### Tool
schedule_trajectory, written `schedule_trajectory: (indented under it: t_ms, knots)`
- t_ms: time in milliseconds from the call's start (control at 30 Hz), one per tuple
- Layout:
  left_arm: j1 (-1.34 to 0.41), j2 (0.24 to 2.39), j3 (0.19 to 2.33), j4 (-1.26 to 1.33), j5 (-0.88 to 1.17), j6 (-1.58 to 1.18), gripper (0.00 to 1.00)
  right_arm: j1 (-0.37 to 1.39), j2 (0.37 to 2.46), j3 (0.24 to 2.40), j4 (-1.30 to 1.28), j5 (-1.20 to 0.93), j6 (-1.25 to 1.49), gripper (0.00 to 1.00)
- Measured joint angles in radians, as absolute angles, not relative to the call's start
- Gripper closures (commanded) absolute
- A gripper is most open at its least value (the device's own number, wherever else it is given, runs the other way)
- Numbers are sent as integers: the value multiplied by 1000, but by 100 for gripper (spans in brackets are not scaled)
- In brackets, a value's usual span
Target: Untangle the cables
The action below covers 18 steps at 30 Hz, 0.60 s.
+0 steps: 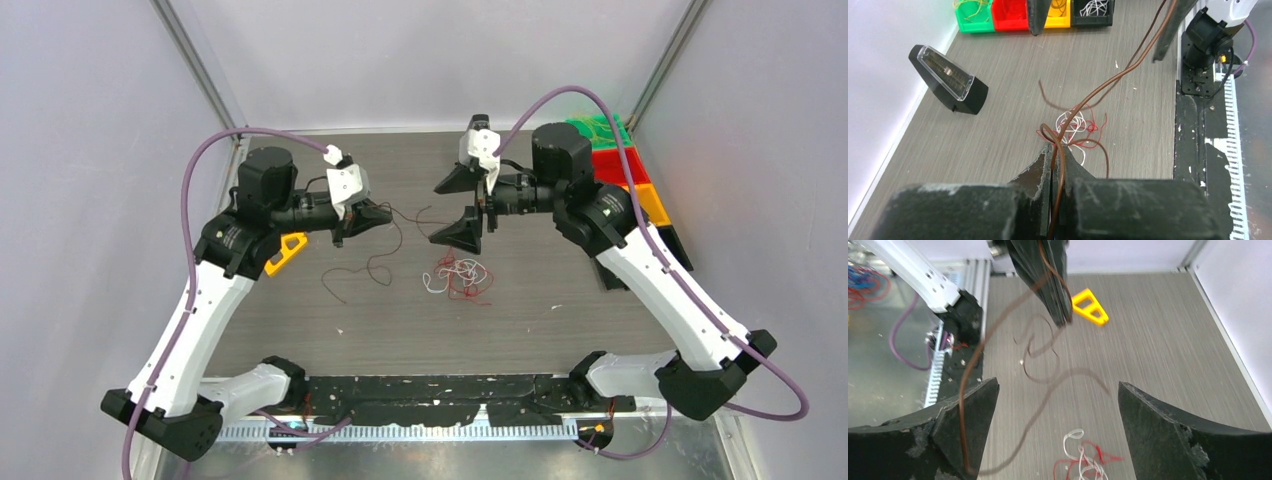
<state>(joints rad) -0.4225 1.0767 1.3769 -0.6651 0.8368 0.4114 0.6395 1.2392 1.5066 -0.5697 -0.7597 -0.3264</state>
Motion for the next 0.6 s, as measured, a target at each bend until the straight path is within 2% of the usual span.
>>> schedule_trajectory:
  t_ms: [167, 400, 600]
  knots:
    - [-425, 1096, 1412, -719, 802, 428, 100, 672, 1290, 1574, -537, -815, -287, 5]
    - [-344, 1101, 1422, -675, 834, 310, 100, 677, 1325, 1669, -852, -837, -517, 5]
    - [-259, 1127, 1422, -578, 867, 183, 100, 627, 1295, 1473, -1032, -839, -670, 5]
